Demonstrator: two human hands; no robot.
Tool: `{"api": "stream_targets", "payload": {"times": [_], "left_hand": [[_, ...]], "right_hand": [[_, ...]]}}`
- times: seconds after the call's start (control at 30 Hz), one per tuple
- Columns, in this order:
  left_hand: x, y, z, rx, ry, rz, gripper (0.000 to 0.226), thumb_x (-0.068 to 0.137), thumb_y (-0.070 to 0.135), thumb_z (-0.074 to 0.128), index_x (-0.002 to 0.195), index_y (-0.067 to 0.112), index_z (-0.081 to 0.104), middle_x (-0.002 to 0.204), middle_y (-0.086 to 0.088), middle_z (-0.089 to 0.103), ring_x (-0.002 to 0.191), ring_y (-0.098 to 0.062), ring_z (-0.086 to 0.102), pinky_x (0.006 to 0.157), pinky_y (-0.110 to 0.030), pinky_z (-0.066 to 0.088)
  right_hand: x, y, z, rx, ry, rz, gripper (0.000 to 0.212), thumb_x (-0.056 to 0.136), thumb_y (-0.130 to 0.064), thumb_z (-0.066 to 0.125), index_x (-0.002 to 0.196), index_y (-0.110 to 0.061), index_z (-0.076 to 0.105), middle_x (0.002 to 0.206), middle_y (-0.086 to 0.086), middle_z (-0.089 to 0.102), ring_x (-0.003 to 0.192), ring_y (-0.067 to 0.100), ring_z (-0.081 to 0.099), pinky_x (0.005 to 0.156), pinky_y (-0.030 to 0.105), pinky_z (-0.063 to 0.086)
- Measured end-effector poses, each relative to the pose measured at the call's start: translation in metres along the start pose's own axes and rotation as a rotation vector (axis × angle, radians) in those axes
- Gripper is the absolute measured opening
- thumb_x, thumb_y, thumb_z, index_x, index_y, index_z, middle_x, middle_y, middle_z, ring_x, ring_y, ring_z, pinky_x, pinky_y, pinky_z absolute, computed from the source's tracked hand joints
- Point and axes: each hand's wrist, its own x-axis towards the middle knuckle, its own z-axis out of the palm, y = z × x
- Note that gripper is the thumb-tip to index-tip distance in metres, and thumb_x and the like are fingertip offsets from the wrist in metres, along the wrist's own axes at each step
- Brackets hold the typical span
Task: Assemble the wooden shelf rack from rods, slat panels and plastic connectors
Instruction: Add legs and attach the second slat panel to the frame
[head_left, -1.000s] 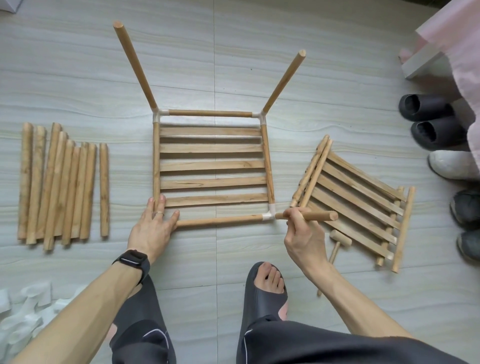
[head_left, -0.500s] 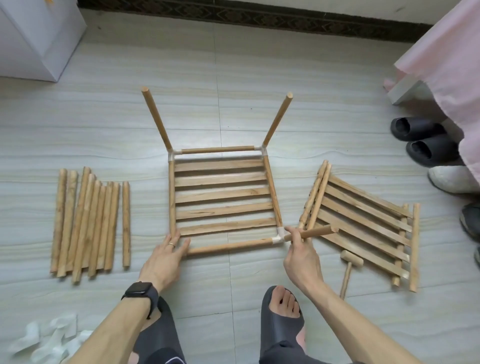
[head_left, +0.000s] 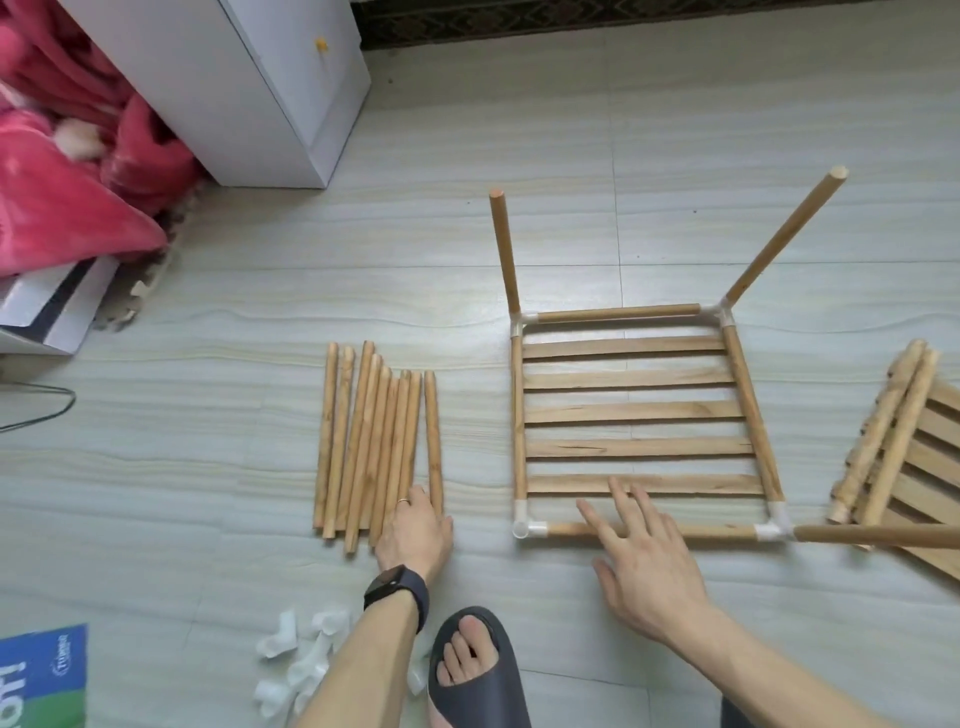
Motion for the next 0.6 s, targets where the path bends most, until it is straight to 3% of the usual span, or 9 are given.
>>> {"api": "stream_targets", "payload": {"times": [0.1, 0.2, 0.3, 0.4, 0.47, 0.53, 0.6], "left_hand": [[0.009, 0.001, 0.001, -0.108, -0.009, -0.056, 0.030, 0.100, 0.035, 0.053, 0.120, 0.012, 0.048, 0.118, -0.012, 0.064, 0.108, -0.034, 0.063, 0.083, -0.038, 0.049], [0.017, 0.007, -0.004, -0.446, -0.131, -0.076, 0.026, 0.101, 0.028, 0.056, 0.119, 0.008, 0.056, 0.109, -0.012, 0.068, 0.105, -0.033, 0.065, 0.087, -0.036, 0.053], [0.008, 0.012, -0.020, -0.902, -0.331, -0.061, 0.015, 0.100, 0.015, 0.059, 0.108, 0.003, 0.060, 0.083, -0.006, 0.068, 0.079, -0.023, 0.070, 0.069, -0.028, 0.054], [-0.002, 0.009, -0.047, -1.066, -0.557, 0.039, 0.020, 0.096, 0.012, 0.066, 0.112, 0.000, 0.065, 0.082, -0.007, 0.070, 0.078, -0.023, 0.072, 0.067, -0.025, 0.057], [-0.006, 0.009, -0.066, -1.020, -0.727, 0.135, 0.030, 0.092, 0.016, 0.073, 0.118, 0.002, 0.068, 0.087, -0.007, 0.071, 0.082, -0.024, 0.072, 0.072, -0.026, 0.058], [-0.012, 0.014, -0.083, -0.880, -0.830, 0.248, 0.029, 0.088, 0.019, 0.076, 0.115, 0.010, 0.074, 0.091, -0.008, 0.072, 0.081, -0.022, 0.070, 0.077, -0.028, 0.057], [-0.018, 0.024, -0.094, -0.764, -0.857, 0.346, 0.026, 0.086, 0.024, 0.077, 0.111, 0.017, 0.078, 0.094, -0.008, 0.073, 0.080, -0.019, 0.069, 0.080, -0.028, 0.056]], "right_hand": [[0.012, -0.002, 0.004, -0.063, -0.154, -0.025, 0.076, 0.103, -0.043, 0.036, 0.156, -0.043, -0.019, 0.163, 0.003, -0.034, 0.154, 0.038, -0.018, 0.122, 0.058, 0.007], [0.013, 0.001, 0.002, -0.118, -0.214, -0.022, 0.080, 0.103, -0.044, 0.037, 0.153, -0.043, -0.026, 0.161, 0.002, -0.037, 0.153, 0.039, -0.019, 0.121, 0.062, 0.007], [0.013, -0.002, -0.011, -0.082, -0.268, -0.012, 0.080, 0.102, -0.050, 0.038, 0.157, -0.041, -0.019, 0.164, 0.003, -0.031, 0.155, 0.038, -0.014, 0.123, 0.060, 0.009], [0.011, -0.010, -0.031, 0.036, -0.123, -0.021, 0.085, 0.099, -0.057, 0.042, 0.159, -0.036, -0.015, 0.169, 0.010, 0.007, 0.153, 0.034, 0.016, 0.120, 0.047, 0.026], [0.010, -0.017, -0.045, 0.091, 0.112, -0.053, 0.088, 0.097, -0.059, 0.046, 0.160, -0.037, -0.012, 0.148, 0.005, 0.043, 0.133, 0.029, 0.043, 0.103, 0.040, 0.044], [0.011, -0.027, -0.060, 0.083, 0.256, -0.108, 0.086, 0.096, -0.059, 0.050, 0.159, -0.043, -0.005, 0.123, -0.002, 0.057, 0.107, 0.025, 0.058, 0.077, 0.036, 0.047], [0.013, -0.035, -0.074, 0.005, 0.290, -0.133, 0.068, 0.095, -0.061, 0.049, 0.154, -0.046, 0.018, 0.115, -0.004, 0.062, 0.097, 0.025, 0.063, 0.066, 0.037, 0.045]]}}
